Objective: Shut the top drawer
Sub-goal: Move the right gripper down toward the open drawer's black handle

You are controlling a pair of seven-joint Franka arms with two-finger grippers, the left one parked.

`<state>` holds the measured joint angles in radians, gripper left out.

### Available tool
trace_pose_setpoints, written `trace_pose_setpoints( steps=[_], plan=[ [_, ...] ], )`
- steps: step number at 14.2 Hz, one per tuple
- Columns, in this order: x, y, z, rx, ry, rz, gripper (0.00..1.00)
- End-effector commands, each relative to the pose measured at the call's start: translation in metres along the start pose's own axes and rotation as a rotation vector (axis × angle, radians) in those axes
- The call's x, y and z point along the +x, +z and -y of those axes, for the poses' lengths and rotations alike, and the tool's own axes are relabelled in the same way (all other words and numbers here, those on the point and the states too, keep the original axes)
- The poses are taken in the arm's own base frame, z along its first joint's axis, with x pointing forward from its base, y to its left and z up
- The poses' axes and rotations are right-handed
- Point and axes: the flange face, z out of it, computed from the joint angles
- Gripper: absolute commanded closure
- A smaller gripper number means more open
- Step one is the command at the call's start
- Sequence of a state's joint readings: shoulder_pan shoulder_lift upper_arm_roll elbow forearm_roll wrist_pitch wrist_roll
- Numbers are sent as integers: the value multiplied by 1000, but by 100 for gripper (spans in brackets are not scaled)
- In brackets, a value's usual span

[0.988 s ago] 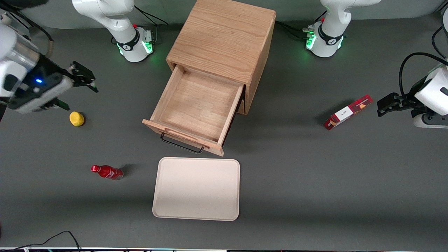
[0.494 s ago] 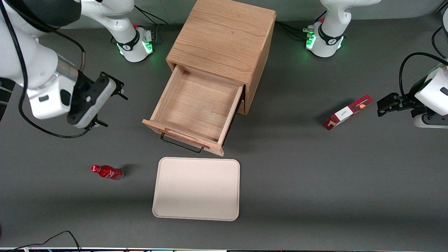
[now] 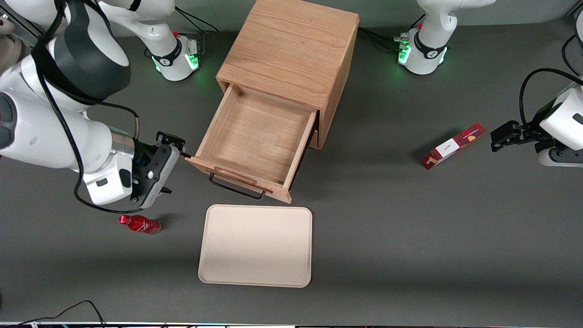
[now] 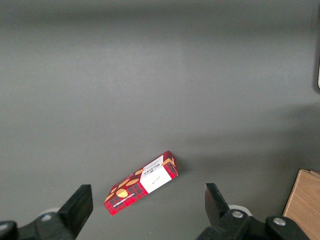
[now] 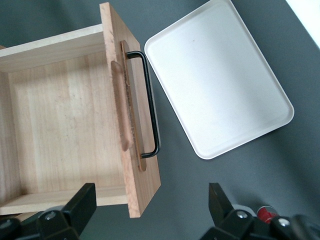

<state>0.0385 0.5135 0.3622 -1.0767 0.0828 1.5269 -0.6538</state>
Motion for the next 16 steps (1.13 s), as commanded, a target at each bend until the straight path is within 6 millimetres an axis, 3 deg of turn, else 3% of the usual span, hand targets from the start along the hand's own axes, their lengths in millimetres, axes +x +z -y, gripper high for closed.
trace_pose_setpoints(
  steps=[1,5,7,8,15,16],
  plan=[
    [16,-2,-1,7,-34,-27,0],
    [26,39,-14,57,-29,-4,0],
    [28,40,-12,59,-32,-1,0],
    [34,59,-14,78,-34,14,0],
    [47,85,-37,49,61,-65,0],
    [55,89,-33,39,62,-77,0]
  ],
)
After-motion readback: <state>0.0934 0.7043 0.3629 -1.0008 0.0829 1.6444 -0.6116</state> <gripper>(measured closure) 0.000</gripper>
